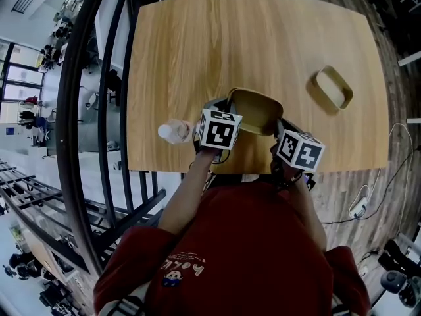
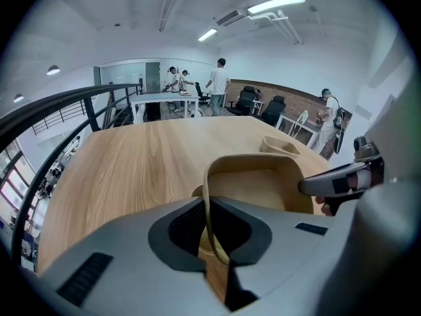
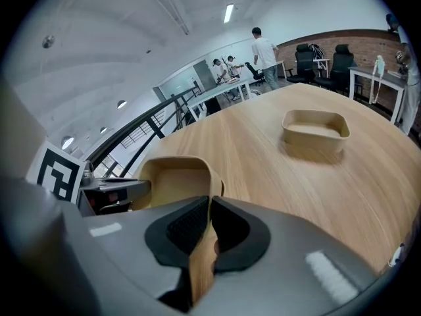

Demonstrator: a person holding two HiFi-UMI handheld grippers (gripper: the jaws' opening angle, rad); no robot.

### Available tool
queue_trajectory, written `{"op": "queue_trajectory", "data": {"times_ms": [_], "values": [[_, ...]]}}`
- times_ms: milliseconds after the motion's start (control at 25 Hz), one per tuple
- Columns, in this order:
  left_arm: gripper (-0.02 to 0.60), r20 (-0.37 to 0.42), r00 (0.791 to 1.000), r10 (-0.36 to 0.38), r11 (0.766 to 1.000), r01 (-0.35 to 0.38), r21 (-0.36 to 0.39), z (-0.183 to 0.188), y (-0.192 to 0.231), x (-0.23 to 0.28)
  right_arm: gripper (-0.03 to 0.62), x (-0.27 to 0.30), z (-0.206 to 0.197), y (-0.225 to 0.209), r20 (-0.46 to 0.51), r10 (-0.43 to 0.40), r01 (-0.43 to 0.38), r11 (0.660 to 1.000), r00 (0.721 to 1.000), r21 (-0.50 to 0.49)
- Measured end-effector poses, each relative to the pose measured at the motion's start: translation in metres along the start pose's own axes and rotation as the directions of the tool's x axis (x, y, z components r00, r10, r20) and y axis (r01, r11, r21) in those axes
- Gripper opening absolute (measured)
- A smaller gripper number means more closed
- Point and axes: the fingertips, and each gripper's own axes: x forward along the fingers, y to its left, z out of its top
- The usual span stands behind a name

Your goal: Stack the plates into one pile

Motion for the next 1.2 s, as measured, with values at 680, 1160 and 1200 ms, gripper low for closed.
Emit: {"op": "queue_trajectory", "data": {"times_ms": [680, 1160, 1200], "values": [[0.031, -0.132, 0.991, 0.031, 0.999, -0.026, 0.034, -0.036, 0.002, 0.015, 0.034, 0.014, -0.021, -0.009, -0.11, -0.079, 0.068, 0.993, 0.991, -0.098], [0.032, -0.156, 0.988, 0.014, 0.999, -0.007, 0.043, -0.029, 0.001, 0.004, 0.029, 0.005, -0.009, -0.001, -0.147, -0.029, 0.017, 0.996, 0.989, -0.088], [0.032, -0.172, 0.985, 0.0, 0.999, 0.008, 0.044, -0.028, 0.0, 0.002, 0.029, 0.004, -0.008, -0.001, -0.167, -0.016, 0.003, 0.997, 0.986, -0.078]]}}
